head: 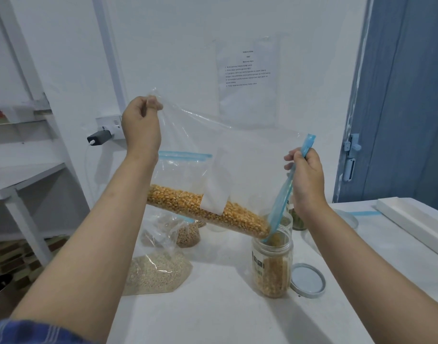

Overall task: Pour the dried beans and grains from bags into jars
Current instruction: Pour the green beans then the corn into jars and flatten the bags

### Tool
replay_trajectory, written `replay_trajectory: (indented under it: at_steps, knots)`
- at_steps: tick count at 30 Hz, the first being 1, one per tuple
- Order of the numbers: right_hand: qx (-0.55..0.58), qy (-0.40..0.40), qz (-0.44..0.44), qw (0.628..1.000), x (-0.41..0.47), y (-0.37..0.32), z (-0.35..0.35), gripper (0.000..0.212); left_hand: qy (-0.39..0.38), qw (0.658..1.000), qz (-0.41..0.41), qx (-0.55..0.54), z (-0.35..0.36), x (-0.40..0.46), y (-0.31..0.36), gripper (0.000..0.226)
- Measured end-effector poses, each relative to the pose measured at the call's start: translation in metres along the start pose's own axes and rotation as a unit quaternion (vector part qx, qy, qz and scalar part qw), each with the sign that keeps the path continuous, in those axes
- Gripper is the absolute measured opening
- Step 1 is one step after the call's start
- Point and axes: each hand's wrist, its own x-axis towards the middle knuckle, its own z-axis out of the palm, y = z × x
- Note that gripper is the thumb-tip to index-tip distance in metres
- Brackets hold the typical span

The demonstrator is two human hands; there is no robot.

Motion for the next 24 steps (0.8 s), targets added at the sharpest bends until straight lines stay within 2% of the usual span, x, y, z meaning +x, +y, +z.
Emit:
replay_trajectory:
  at_steps: [24]
  knots:
    - [0.013, 0.009, 0.001, 1.000, 0.0024, -0.0017, 0.0024, 0.022, -0.006, 1.000, 0.008, 0.006, 0.0047, 0.0059, 0.0043, 0.029]
